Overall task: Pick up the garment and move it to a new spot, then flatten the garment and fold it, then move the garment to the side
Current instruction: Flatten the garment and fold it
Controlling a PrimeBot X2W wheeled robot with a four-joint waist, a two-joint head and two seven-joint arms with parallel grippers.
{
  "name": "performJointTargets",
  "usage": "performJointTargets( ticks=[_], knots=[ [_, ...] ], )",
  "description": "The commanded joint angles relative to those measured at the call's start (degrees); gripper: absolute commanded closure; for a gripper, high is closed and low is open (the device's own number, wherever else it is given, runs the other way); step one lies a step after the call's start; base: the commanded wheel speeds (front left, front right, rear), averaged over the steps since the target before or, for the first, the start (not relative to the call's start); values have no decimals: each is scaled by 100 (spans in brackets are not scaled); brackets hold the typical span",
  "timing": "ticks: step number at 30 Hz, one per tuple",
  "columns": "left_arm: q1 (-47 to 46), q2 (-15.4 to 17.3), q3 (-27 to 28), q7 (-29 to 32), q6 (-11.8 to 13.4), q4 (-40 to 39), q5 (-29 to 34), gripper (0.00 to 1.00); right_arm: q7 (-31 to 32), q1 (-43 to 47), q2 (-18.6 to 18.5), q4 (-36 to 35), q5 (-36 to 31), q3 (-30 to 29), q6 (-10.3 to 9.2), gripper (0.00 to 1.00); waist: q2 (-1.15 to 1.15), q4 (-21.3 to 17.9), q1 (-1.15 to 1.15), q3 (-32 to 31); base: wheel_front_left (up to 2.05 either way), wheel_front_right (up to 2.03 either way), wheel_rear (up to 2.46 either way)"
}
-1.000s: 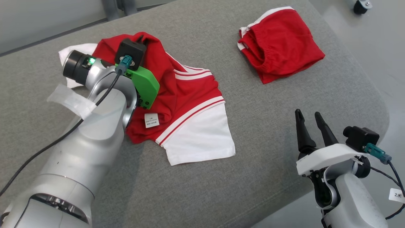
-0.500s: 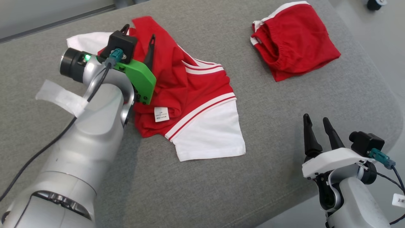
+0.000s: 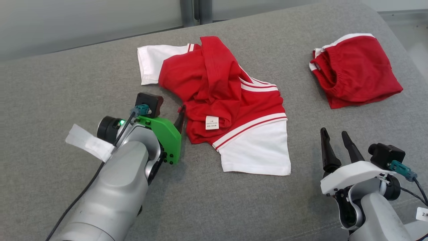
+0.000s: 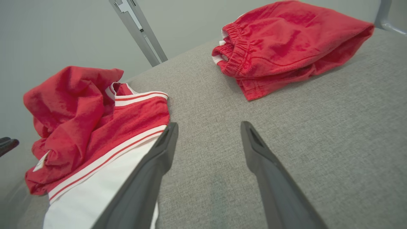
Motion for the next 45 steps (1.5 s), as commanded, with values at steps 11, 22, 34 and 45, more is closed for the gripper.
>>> performJointTargets(
  ticks=[11,22,34,45],
  knots=[
    [374,-14,12,455,-111,-473,-626,0,121,146,-18,-187,-66,5,-2,0,0,-132,0,-73,0,0,0],
    [251,-9,40,703,11,-298,-849,0,90,92,-17,-207,-19,51,-2,0,0,-311,0,53,0,0,0],
    [42,2,-11,628,7,-20,-910,0,32,15,-17,-135,16,116,-2,0,0,-329,0,138,0,0,0],
    [-2,-9,-155,543,-101,-60,-1045,100,-14,-39,-17,-84,11,99,-2,0,0,-319,0,149,0,0,0]
  ],
)
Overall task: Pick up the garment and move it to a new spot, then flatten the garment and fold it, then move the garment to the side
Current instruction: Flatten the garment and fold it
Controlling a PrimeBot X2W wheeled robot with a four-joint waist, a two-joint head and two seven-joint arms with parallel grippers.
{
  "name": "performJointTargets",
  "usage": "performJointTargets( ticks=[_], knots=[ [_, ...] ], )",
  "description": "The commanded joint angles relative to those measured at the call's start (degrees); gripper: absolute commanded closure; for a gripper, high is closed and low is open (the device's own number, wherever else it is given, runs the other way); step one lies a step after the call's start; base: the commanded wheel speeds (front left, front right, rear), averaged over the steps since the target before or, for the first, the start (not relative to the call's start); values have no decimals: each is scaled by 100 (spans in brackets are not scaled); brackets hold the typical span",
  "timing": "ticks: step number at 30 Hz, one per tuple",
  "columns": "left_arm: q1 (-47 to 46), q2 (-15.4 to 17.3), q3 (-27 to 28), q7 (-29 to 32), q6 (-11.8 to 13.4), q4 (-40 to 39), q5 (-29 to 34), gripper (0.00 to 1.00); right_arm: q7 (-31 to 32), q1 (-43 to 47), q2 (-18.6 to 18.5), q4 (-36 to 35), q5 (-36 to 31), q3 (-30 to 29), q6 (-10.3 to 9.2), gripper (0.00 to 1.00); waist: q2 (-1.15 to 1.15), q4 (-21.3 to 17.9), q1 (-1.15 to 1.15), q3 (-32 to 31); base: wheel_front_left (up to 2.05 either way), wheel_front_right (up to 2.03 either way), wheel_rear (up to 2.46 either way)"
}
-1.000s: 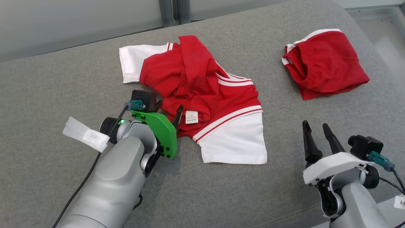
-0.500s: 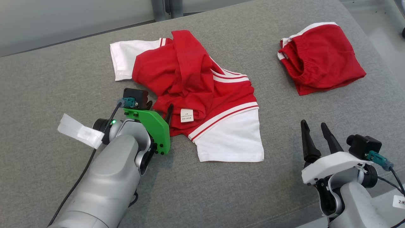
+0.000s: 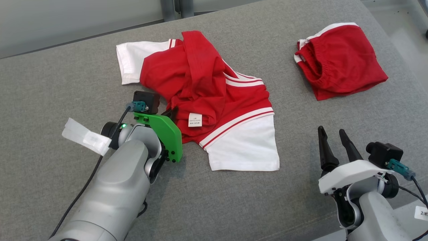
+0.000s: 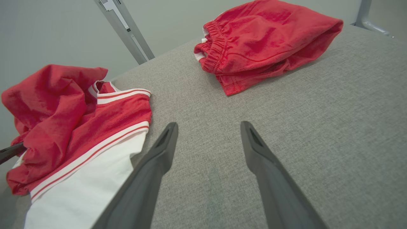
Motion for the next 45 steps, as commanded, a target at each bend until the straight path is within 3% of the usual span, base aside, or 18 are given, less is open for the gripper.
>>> performJointTargets(
  ticks=[1,10,17,25,28,34,36,43,44,45],
  knots=[
    [-61,18,-22,-38,-19,-7,-42,100,-41,-53,-13,14,6,-17,-1,0,0,12,0,-8,0,0,0],
    [54,21,48,-712,-25,-236,-143,100,-37,43,-14,27,-53,-126,-1,0,0,211,0,-143,0,0,0],
    [335,288,244,-1109,114,-606,-192,100,31,146,-14,-33,-117,-210,-1,0,0,521,0,-279,0,0,0],
    [1293,835,881,-1260,488,-1690,-342,100,151,251,-14,-141,-169,-251,-1,0,0,949,0,-459,0,0,0],
    [2068,1131,1457,-1263,774,-2502,-318,100,199,272,-15,-181,-171,-272,0,0,0,1095,0,-483,0,0,0],
    [3177,1333,2232,-1265,1109,-3456,-23,100,263,301,-16,-232,-212,-308,0,0,0,1207,0,-461,0,0,0],
    [3453,1324,2415,-1262,1128,-3639,117,100,289,305,-15,-245,-235,-317,-1,0,0,1219,0,-458,0,0,0],
    [3958,1089,2910,-1261,813,-3699,303,100,362,316,-15,-260,-284,-299,-1,0,0,1152,0,-481,0,0,0],
    [4010,1046,2998,-1261,778,-3679,305,85,375,326,-15,-261,-292,-306,-1,0,0,1136,0,-484,0,0,0],
    [4058,1011,3097,-1261,754,-3659,336,53,380,339,-15,-265,-296,-307,0,0,0,1119,0,-486,0,0,0]
  ],
)
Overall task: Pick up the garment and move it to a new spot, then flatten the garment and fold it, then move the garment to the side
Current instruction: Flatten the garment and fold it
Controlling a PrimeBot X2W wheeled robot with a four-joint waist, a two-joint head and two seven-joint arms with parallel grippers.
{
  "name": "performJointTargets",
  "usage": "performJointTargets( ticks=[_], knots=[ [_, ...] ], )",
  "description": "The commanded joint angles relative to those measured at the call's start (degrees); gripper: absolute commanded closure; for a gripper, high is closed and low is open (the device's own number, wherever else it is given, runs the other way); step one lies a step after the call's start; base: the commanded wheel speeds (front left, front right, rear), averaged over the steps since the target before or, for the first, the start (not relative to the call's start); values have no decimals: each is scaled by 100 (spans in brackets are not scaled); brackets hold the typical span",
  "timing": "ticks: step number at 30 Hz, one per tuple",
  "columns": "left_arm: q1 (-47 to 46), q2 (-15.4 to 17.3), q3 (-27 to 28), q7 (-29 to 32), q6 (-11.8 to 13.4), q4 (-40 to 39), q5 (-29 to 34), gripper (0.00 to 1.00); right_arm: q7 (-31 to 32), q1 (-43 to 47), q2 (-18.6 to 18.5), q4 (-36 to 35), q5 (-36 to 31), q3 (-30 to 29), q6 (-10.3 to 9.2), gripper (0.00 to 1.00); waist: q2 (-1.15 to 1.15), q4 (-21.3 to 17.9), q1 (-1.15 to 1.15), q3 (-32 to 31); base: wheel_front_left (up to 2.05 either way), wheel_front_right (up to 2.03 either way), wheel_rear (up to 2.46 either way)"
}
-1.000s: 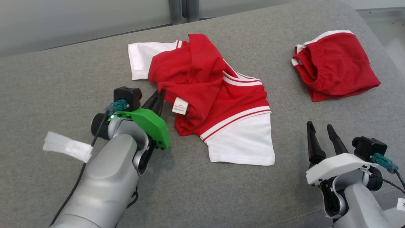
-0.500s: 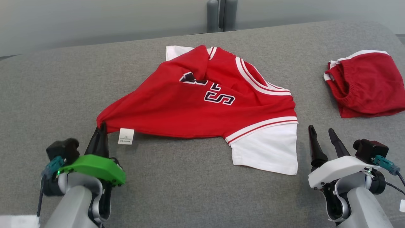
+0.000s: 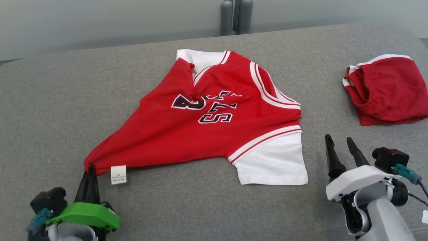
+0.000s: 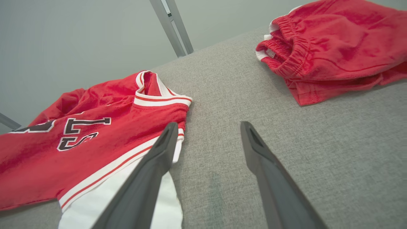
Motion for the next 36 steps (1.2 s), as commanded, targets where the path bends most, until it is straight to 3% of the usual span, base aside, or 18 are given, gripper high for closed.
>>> performJointTargets(
  ticks=[1,2,15,26,36],
  knots=[
    [158,-37,174,-17,-67,57,59,15,17,81,-16,-26,-37,-12,-2,0,0,-43,0,-7,0,0,0],
    [195,-70,257,-17,-104,77,67,0,27,91,-17,-34,-38,-16,-2,0,0,-58,0,-8,0,0,0],
    [800,-406,1268,-17,-372,-203,575,0,101,302,-15,-146,-39,-9,-2,0,0,-40,0,-186,0,0,0],
    [1084,-727,1311,-17,-492,-703,1108,0,635,661,-14,-100,168,436,-2,0,0,130,0,-409,0,0,0],
    [1090,-867,1105,-18,-575,-870,1333,0,842,428,-13,822,140,714,-2,0,0,477,0,-353,0,0,0]
  ],
)
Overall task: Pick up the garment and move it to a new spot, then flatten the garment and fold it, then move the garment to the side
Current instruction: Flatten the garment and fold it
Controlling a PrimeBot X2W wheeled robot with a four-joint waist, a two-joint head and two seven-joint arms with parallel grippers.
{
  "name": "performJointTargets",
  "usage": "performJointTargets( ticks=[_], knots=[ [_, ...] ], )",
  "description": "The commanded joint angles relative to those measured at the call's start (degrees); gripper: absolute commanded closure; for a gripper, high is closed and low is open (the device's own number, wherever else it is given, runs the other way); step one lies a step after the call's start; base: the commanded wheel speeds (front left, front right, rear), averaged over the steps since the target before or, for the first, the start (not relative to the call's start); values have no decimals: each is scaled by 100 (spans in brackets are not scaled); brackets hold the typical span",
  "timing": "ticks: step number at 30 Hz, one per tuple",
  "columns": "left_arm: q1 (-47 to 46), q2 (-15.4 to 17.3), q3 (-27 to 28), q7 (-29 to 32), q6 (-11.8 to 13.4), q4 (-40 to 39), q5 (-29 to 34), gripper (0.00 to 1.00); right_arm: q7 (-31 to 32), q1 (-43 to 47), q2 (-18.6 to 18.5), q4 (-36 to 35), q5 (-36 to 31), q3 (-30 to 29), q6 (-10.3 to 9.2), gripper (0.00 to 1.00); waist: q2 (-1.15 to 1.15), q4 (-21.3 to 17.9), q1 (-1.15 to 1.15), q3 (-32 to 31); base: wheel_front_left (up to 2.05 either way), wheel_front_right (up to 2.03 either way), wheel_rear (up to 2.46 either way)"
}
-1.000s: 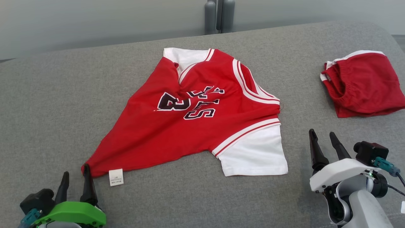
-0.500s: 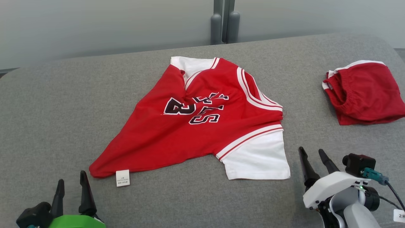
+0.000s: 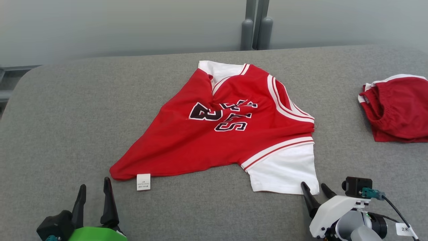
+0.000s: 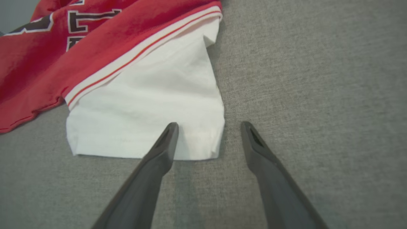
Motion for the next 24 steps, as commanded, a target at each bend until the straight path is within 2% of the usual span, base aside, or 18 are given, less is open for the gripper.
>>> performJointTargets(
  ticks=[1,4,5,6,7,10,11,16,19,24],
  knots=[
    [62,-11,3,-17,-34,-23,53,0,-25,-74,-4,137,38,25,0,0,0,92,0,45,0,0,0],
    [53,-22,10,-17,-48,-29,72,0,-23,-248,-1,469,-46,74,-1,0,0,173,0,77,0,0,0],
    [46,-25,14,-17,-50,-32,84,0,-24,-303,3,572,-78,87,0,7,0,197,0,91,0,0,0],
    [40,-31,18,-17,-45,-35,91,0,-17,-344,6,669,-112,97,0,20,0,217,0,98,0,0,0],
    [38,-34,27,-17,-45,-36,96,0,-8,-387,11,757,-172,120,1,54,0,232,0,104,0,0,0],
    [50,-45,56,-18,-42,-44,100,0,-39,-470,30,950,-259,147,0,91,0,252,0,107,0,0,0],
    [59,-48,66,-17,-42,-46,98,0,-51,-493,24,979,-240,169,0,100,0,248,0,103,0,0,0],
    [107,-65,129,-17,-25,-62,81,0,-244,-608,4,809,-136,120,0,100,0,114,0,55,0,0,0],
    [137,-73,145,-17,-38,-80,79,0,-248,-591,-18,466,23,10,0,100,0,-20,0,15,0,0,0],
    [157,-79,171,-17,-42,-107,61,0,-41,-362,-58,-189,-80,-279,0,100,0,-219,0,-25,0,0,0]
  ],
)
